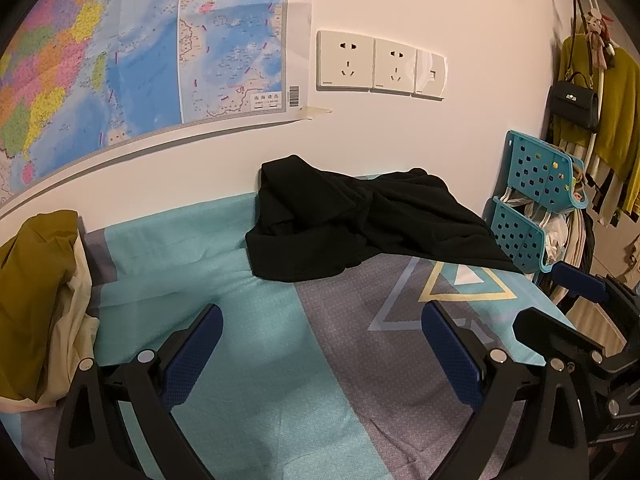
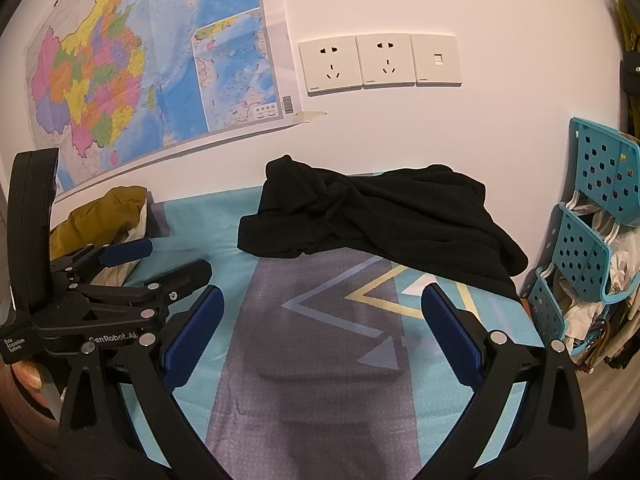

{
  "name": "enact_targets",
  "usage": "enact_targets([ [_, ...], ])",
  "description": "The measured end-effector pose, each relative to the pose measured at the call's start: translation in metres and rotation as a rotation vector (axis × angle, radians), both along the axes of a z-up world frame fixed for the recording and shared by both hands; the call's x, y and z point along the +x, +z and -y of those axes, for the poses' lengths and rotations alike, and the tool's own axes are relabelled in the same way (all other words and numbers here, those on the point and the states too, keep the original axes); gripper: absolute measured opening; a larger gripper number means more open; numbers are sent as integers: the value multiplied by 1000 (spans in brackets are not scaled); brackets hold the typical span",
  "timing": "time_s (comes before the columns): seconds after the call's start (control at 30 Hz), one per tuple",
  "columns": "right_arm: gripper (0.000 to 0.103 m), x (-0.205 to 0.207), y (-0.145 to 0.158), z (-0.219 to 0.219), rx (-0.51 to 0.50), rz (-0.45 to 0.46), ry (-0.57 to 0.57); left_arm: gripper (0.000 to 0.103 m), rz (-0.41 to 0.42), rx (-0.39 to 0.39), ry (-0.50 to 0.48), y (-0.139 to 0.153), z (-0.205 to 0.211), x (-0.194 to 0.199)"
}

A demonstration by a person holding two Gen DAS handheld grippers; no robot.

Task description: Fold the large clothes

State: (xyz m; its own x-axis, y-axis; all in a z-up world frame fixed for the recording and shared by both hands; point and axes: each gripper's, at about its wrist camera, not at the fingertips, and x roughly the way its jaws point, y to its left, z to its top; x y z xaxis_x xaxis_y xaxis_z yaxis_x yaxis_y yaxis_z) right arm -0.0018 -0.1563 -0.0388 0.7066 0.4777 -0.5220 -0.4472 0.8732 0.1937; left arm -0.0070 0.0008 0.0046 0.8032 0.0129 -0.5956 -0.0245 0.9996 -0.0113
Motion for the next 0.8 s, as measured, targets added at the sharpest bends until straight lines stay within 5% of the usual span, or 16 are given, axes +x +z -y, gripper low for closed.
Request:
enact_targets([
  [0.43,97,31,-1,-11,-69,7,48,96,-62,-19,17,-13,-16,21],
  [0.8,97,145,-18,-62,-236,-35,180,96,-95,9,131,-33,-59,63],
])
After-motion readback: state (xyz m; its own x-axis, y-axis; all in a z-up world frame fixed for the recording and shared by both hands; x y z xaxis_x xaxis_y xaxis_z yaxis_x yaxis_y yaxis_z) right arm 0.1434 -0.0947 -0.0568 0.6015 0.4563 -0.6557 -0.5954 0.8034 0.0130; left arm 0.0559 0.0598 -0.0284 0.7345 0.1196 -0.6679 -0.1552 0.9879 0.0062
